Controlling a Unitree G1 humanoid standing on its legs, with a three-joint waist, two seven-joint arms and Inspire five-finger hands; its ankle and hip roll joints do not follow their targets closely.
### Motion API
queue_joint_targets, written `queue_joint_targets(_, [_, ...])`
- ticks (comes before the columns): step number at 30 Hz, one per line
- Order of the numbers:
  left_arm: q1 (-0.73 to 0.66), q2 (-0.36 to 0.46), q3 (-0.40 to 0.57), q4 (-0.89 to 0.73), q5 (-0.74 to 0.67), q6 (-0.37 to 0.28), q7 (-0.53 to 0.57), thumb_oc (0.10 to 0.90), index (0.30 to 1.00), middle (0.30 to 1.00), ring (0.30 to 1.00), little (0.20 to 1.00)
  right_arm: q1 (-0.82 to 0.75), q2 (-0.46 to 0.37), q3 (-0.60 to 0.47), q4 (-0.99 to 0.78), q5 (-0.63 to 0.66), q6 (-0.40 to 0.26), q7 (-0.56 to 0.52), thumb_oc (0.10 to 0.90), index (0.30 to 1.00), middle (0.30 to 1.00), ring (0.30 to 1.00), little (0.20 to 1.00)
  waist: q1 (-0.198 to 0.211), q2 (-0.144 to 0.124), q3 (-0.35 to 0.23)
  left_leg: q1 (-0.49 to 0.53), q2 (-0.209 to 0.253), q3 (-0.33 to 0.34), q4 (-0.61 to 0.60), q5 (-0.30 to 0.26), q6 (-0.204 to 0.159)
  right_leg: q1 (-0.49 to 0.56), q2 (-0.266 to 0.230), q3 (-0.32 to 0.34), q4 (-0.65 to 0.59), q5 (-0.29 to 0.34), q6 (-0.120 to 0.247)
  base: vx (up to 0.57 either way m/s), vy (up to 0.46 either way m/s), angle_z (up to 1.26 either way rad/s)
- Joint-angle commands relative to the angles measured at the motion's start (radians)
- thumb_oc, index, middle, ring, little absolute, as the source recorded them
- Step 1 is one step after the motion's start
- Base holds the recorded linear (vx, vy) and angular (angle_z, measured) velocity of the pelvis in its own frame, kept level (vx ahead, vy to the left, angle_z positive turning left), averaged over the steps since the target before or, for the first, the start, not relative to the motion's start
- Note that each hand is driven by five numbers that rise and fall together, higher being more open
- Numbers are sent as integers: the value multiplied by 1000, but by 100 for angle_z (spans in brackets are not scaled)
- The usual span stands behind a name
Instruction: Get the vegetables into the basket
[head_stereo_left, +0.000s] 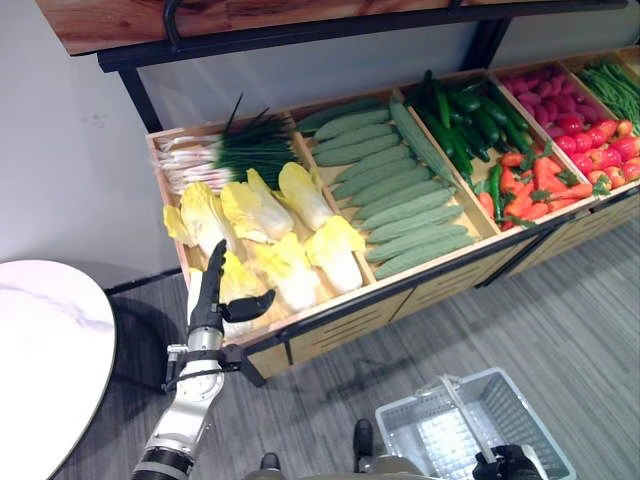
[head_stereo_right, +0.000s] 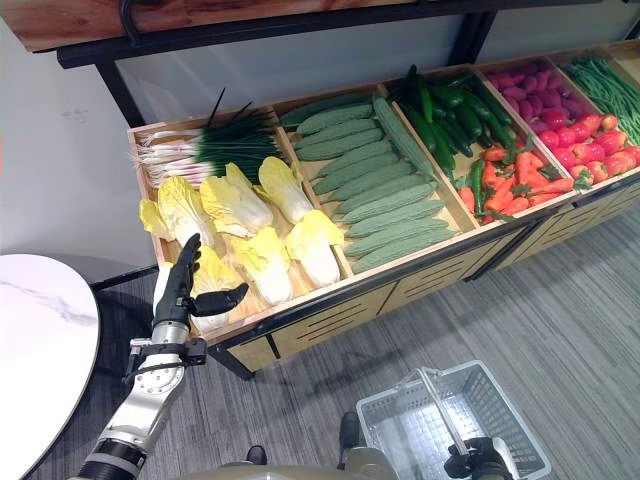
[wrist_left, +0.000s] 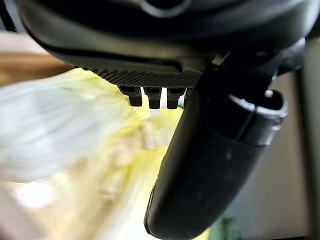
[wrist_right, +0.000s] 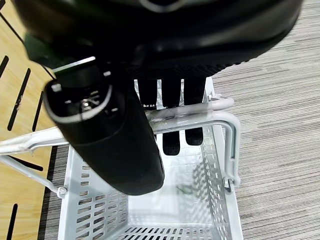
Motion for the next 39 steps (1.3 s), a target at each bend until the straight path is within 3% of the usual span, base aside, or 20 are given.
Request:
queue_joint_targets(1, [-180, 13, -45, -14, 120, -48, 44, 900, 1000, 1000, 1000, 1000, -11, -35, 57, 16, 12, -22, -62, 400, 300, 300, 300, 300, -8, -57, -57, -52, 40, -1, 0, 25, -38, 26, -95, -14, 7, -17, 97, 0, 0, 0])
queue_joint_targets(9, [-302, -10, -148, 32, 163, -49, 73, 900, 1000, 1000, 1000, 1000, -29, -29, 90, 3, 25, -25, -80, 400, 300, 300, 300, 300, -23, -60, -57, -57, 51, 10, 0, 25, -42, 13, -85, -2, 7, -17, 94, -2, -29, -7])
queue_joint_targets(15, [-332, -21, -169, 41, 188, -40, 102, 900, 1000, 1000, 1000, 1000, -32, -22, 98, 5, 39, -31, -88, 400, 300, 300, 300, 300, -25, -60, -56, -55, 54, 12, 0, 24, -44, 14, -80, 0, 7, -21, 93, 7, -12, -2])
queue_joint_targets(27, [-368, -34, -168, 131, 363, 25, 309, 900, 1000, 1000, 1000, 1000, -33, 6, 117, 29, 45, -43, -132, 400, 300, 300, 300, 300, -27, -68, -56, -41, 65, 21, 0, 19, -50, 20, -65, 6, 7, -33, 89, 15, -20, 0])
queue_joint_targets(39, [-442, -121, -181, 249, 289, 73, 378, 900, 1000, 1000, 1000, 1000, -50, 17, 150, 41, 47, -37, -151, 400, 300, 300, 300, 300, -37, -70, -57, -34, 74, 25, 0, 20, -54, 25, -52, 11, 7, -39, 80, 5, -12, 0])
